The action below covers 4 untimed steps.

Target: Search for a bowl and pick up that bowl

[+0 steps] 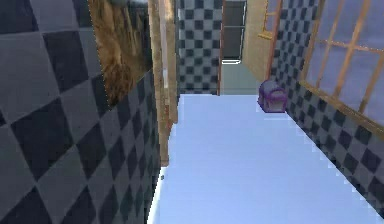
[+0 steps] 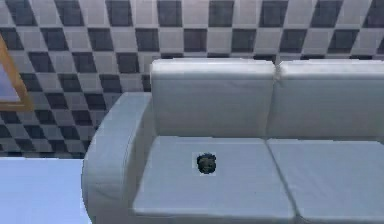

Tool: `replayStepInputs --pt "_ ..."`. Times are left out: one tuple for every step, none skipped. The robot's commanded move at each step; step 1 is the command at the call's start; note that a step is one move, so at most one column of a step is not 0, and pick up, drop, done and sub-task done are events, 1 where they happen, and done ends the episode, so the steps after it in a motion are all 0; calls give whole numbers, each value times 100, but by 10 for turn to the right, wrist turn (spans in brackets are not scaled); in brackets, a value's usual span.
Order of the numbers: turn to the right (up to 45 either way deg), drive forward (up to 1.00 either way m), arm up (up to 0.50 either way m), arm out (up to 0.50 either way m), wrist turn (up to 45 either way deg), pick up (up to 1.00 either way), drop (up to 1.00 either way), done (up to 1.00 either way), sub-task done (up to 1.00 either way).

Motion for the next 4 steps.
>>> replayStepInputs --pt "60 0 0 0 0 0 0 0 0" --pt "0 100 0 0 0 0 0 0 0" --pt "90 0 0 0 0 0 0 0 0" --pt "0 35 0 0 0 0 0 0 0"
